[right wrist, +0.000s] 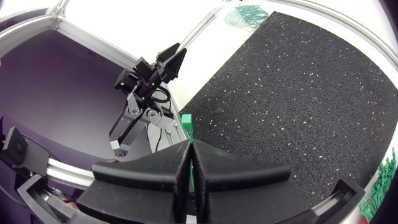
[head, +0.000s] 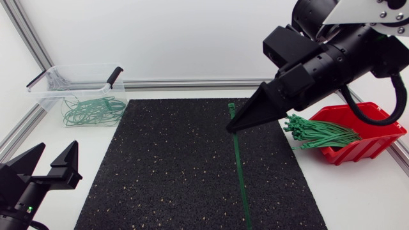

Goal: Take a green cable tie from the red box, thread the tail through the head to close it, then place it in the transparent bin on the left.

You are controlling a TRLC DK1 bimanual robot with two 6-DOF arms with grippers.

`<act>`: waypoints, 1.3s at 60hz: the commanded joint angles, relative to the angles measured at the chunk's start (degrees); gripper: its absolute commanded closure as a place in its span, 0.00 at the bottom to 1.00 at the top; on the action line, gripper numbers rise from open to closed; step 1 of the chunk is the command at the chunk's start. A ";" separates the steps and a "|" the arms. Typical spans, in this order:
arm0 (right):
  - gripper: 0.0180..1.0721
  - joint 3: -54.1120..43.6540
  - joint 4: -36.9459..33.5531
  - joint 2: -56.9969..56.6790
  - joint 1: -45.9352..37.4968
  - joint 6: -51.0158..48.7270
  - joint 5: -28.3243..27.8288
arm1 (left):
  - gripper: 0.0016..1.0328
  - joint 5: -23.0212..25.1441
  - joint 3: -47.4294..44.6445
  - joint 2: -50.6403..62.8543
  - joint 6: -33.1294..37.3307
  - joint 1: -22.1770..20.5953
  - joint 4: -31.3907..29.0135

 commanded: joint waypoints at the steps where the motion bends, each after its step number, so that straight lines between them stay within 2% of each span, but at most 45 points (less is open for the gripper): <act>1: 0.94 -0.37 -0.10 -0.76 0.89 2.66 -1.43 | 0.04 0.05 -2.20 -0.54 1.06 -0.62 -1.20; 17: 0.94 -0.19 1.66 -1.99 0.80 6.35 -1.35 | 0.04 0.49 -1.76 -0.54 1.15 -1.86 -1.11; 29: 0.94 -1.16 7.37 -4.98 2.82 13.91 5.86 | 0.04 1.98 1.41 -0.28 0.71 -2.03 -3.57; 33: 0.94 -1.68 9.04 -5.77 3.70 17.16 6.74 | 0.04 2.78 2.99 0.78 0.10 -1.94 -4.45; 47: 0.94 -3.53 13.44 -8.40 8.10 22.61 17.90 | 0.04 3.04 8.79 9.48 -2.71 -2.12 -6.73; 59: 0.94 -3.44 14.67 -9.99 11.44 25.95 25.46 | 0.04 6.12 15.65 15.98 -6.14 -2.65 -12.62; 62: 0.94 -3.27 15.37 -10.42 13.11 26.83 29.42 | 0.04 6.29 17.05 16.51 -7.11 -3.44 -13.94; 68: 0.95 -2.56 15.28 -10.51 15.39 27.45 33.90 | 0.04 6.29 20.22 17.92 -8.69 -6.07 -16.58; 78: 0.95 -2.83 17.04 -10.34 15.74 30.70 36.54 | 0.04 6.12 25.75 22.22 -10.71 -11.17 -19.30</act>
